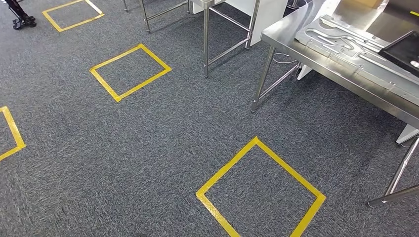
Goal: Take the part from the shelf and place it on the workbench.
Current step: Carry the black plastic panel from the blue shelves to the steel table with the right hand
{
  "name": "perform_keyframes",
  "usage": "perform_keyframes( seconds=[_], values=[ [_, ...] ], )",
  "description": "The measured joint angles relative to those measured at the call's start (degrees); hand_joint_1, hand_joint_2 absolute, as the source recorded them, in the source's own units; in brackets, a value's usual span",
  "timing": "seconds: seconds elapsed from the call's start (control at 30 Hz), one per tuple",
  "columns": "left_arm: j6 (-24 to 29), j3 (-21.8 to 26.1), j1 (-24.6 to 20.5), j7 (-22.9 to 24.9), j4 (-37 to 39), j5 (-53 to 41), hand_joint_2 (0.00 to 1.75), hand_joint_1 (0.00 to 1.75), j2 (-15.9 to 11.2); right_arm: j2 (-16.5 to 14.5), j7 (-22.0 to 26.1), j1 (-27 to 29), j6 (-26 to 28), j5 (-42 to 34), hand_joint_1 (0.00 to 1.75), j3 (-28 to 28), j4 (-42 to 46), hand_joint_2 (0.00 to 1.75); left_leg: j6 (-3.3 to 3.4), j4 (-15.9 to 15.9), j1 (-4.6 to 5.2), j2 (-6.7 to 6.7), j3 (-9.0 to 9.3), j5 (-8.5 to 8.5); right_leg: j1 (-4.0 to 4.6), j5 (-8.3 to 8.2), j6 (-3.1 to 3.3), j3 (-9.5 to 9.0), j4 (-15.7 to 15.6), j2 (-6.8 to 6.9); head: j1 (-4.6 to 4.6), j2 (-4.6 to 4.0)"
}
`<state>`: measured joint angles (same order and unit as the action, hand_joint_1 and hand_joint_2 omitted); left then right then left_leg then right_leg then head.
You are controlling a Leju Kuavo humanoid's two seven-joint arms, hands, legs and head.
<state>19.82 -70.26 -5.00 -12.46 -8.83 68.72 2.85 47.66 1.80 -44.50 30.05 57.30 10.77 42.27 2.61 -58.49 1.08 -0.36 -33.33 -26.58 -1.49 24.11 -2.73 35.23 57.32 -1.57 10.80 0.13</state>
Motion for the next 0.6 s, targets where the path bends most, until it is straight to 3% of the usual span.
perform_keyframes(
  seconds=[0.1,0.17,0.27,0.3,0.33,0.4,0.43,0.5,0.53,0.6],
  values=[
    [0.0,0.0,0.0,0.1,0.0,0.0,1.75,0.0,0.1,0.3,-0.5,1.3,0.2,0.6,1.75,-0.1,0.6,1.75,0.57,0.6,-0.14,0.24,0.24,0.43,-0.18,-0.09,-0.46,0.0,-0.1,-0.15,-0.01,0.01],
    [0.0,0.0,-0.1,0.1,0.0,0.0,1.75,0.0,0.3,0.7,-1.3,1.9,0.4,1.3,1.75,-0.3,1.1,1.75,1.07,1.6,-0.44,0.78,0.68,1.05,-0.25,1.37,-0.69,0.92,1.9,0.26,-0.02,0.01],
    [0.0,-0.1,-0.1,0.0,0.0,-0.1,1.75,0.0,0.5,0.9,-2.4,3.1,0.5,1.8,1.75,-1.0,1.8,1.75,1.27,2.1,-0.58,1.9,0.88,1.26,-0.42,6.27,-1.05,5.64,11.8,0.85,-0.03,0.01],
    [-0.1,-0.1,-0.1,0.0,0.0,-0.1,1.75,0.0,0.5,0.9,-2.5,3.8,0.5,2.0,1.75,-1.3,2.0,1.75,1.16,2.0,-0.6,2.36,0.89,1.17,-0.57,6.96,-1.23,6.9,14.4,0.94,-0.03,0.01],
    [-0.1,-0.2,-0.1,0.0,0.0,-0.3,1.75,0.0,0.6,0.9,-2.6,4.3,0.5,2.1,1.75,-1.4,2.2,1.75,0.98,1.9,-0.66,2.83,0.89,1.03,-0.73,6.6,-1.42,7.21,15.0,1.11,-0.03,0.01],
    [-0.2,-0.3,-0.1,0.1,0.0,-0.6,1.75,0.0,0.7,1.1,-2.6,5.1,0.3,2.3,1.75,-1.6,2.8,1.75,0.37,1.4,-0.86,3.84,0.88,0.52,-1.1,3.29,-1.91,4.46,9.8,2.42,-0.03,0.01],
    [-0.2,-0.3,-0.1,0.2,0.0,-0.7,1.75,0.0,0.7,1.1,-2.7,5.3,0.2,2.4,1.75,-1.7,3.0,1.75,-0.03,1.0,-0.82,4.3,0.89,0.18,-1.09,1.96,-2.0,2.58,6.3,3.94,-0.04,0.01],
    [-0.2,-0.4,-0.1,0.3,0.0,-0.8,1.75,0.0,0.7,1.2,-2.8,5.4,-0.3,2.7,1.75,-2.0,3.5,1.75,-0.87,0.3,-0.48,5.32,1.05,-0.63,-0.86,0.75,-1.35,0.35,1.8,5.98,-0.02,0.01],
    [-0.2,-0.4,-0.1,0.3,0.1,-0.8,1.75,0.0,0.6,1.2,-2.8,5.4,-0.6,3.0,1.75,-2.1,3.7,1.75,-1.23,0.2,-0.27,5.88,1.19,-0.93,-0.68,1.08,-0.72,0.37,1.7,6.07,-0.02,0.0],
    [-0.2,-0.4,-0.2,0.3,0.1,-0.7,1.75,0.0,0.7,1.3,-2.7,5.4,-1.5,3.7,1.75,-2.3,4.0,1.75,-1.9,0.2,-0.2,7.0,1.5,-1.45,-0.69,1.04,0.35,0.57,1.8,4.49,0.0,0.0]
  ],
)
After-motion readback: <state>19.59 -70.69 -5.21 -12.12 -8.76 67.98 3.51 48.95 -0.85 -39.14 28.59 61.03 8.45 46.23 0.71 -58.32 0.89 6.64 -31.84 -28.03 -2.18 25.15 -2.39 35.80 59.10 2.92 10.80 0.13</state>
